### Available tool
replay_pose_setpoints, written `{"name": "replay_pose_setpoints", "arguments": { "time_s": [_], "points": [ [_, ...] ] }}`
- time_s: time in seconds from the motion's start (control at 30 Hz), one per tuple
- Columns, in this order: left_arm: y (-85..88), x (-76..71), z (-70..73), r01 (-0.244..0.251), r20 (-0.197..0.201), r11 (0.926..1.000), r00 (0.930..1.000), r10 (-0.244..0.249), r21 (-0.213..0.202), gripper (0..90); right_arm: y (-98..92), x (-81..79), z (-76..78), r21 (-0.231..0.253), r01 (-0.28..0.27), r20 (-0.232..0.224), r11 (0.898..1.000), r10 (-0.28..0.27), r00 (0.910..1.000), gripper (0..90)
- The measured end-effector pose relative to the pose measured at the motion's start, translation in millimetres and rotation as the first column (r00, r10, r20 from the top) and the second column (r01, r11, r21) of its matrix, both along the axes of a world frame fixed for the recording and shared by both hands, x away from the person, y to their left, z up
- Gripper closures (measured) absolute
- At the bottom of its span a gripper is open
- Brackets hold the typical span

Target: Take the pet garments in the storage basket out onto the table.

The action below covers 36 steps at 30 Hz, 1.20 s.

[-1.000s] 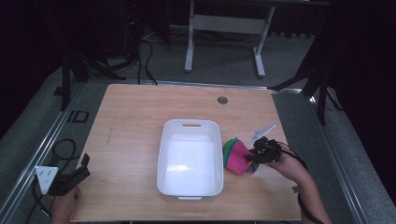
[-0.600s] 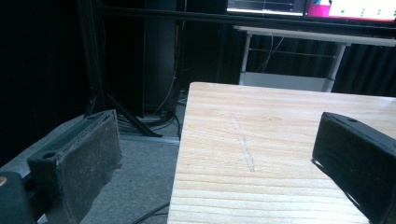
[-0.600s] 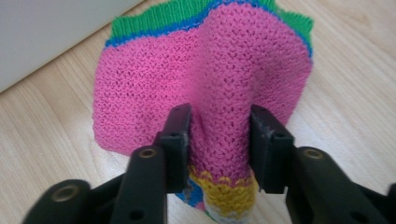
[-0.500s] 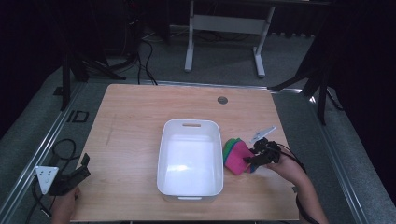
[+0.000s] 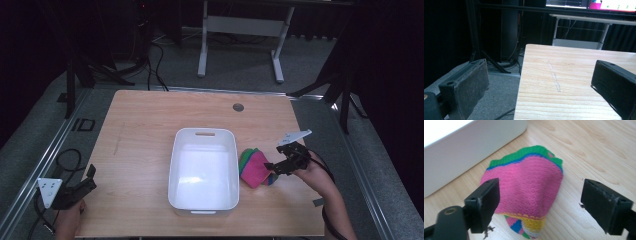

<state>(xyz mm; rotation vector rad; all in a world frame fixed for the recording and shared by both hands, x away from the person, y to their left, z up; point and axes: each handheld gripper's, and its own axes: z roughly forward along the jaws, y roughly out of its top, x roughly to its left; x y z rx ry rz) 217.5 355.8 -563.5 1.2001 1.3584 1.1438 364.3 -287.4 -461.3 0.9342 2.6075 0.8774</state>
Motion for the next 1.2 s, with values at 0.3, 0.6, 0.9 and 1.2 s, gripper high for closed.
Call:
{"name": "replay_pose_setpoints", "arguments": {
  "time_s": [0.3, 0.6, 0.9, 1.2],
  "points": [
    [-0.3, 0.2, 0.1, -0.001, -0.002, 1.0, 1.0, 0.001, 0.003, 1.8, -32.7, 1.7, -7.8, 0.09, 0.169, 0.061, 0.982, -0.174, 0.9828, 12.5],
    [0.0, 0.2, 0.1, -0.002, -0.002, 1.0, 1.0, 0.002, 0.002, 1.8, -65.3, -0.5, -30.3, 0.127, 0.334, 0.126, 0.934, -0.349, 0.9285, 13.2],
    [0.3, 0.2, 0.1, 0.0, -0.002, 1.0, 1.0, 0.0, -0.002, 1.8, -83.9, -10.6, -55.9, 0.165, 0.433, 0.144, 0.886, -0.455, 0.8786, 13.2],
    [-0.3, 0.0, 0.0, -0.003, 0.0, 1.0, 1.0, 0.003, 0.0, 1.8, -102.5, -41.1, -78.2, 0.242, 0.51, 0.208, 0.826, -0.557, 0.8039, 13.2]
  ]
}}
